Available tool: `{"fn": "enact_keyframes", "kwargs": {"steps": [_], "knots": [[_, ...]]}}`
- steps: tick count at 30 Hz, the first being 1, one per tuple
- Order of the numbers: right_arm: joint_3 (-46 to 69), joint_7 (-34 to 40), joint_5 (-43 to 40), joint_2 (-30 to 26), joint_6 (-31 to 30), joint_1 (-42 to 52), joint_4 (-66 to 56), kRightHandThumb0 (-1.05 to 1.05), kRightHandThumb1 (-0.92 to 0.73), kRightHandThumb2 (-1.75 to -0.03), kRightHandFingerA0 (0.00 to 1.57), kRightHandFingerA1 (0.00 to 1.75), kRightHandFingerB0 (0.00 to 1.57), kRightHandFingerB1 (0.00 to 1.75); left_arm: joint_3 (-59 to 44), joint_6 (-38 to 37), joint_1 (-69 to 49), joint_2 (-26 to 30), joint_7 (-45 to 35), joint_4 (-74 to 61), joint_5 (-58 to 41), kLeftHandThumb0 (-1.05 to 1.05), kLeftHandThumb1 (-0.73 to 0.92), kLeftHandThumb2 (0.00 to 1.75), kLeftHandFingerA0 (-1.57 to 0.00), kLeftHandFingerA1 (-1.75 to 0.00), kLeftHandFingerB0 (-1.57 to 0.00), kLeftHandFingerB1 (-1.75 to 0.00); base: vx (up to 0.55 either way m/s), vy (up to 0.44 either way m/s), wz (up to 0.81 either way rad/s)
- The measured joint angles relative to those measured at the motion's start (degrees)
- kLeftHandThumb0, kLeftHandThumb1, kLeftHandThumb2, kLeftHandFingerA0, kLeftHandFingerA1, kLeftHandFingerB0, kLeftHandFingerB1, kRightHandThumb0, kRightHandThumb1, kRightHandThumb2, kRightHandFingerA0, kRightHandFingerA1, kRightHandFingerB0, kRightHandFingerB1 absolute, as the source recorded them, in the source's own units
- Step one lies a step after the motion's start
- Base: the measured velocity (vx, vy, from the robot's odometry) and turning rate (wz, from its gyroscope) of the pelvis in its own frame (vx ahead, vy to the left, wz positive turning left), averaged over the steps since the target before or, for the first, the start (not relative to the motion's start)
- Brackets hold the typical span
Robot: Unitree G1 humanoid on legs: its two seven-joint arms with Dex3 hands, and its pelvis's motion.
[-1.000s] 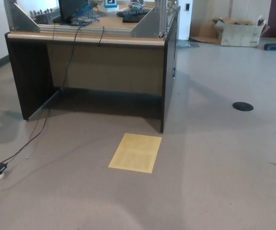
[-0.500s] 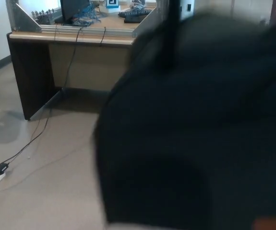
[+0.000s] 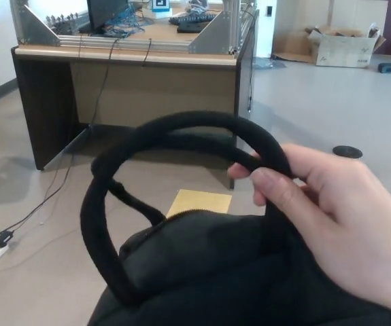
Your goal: A person hands over a black lunchbag to the robot and the robot uses its left hand to grab the strips of the lunchbag, the gives it back to the person.
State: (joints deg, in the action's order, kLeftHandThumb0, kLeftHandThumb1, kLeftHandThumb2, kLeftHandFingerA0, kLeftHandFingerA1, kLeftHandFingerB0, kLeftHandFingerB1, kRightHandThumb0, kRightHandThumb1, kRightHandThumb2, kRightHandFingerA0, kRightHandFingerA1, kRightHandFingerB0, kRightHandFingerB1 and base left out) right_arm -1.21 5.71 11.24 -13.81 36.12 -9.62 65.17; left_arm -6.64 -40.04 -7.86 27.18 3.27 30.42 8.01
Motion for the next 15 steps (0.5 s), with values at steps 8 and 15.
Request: {"fn": "enact_keyframes", "kwargs": {"steps": [8,15], "knots": [[-0.1,0.0,0.0,0.0,0.0,0.0,0.0,-0.75,-0.85,-0.66,0.33,0.42,0.28,0.36,-4.4,1.7,-2.4,0.5,-1.4,-19.9,-3.4,-0.76,0.55,0.61,-0.11,-0.26,-0.15,-0.27,0.00,0.000,0.00],[-0.1,0.0,0.0,0.1,0.0,0.0,0.0,-0.76,-0.85,-0.65,0.34,0.42,0.29,0.36,-8.1,5.7,-2.0,2.8,-2.1,-36.1,-6.2,-0.84,0.55,0.66,-0.10,-0.27,-0.14,-0.28,0.00,0.000,0.00]]}}
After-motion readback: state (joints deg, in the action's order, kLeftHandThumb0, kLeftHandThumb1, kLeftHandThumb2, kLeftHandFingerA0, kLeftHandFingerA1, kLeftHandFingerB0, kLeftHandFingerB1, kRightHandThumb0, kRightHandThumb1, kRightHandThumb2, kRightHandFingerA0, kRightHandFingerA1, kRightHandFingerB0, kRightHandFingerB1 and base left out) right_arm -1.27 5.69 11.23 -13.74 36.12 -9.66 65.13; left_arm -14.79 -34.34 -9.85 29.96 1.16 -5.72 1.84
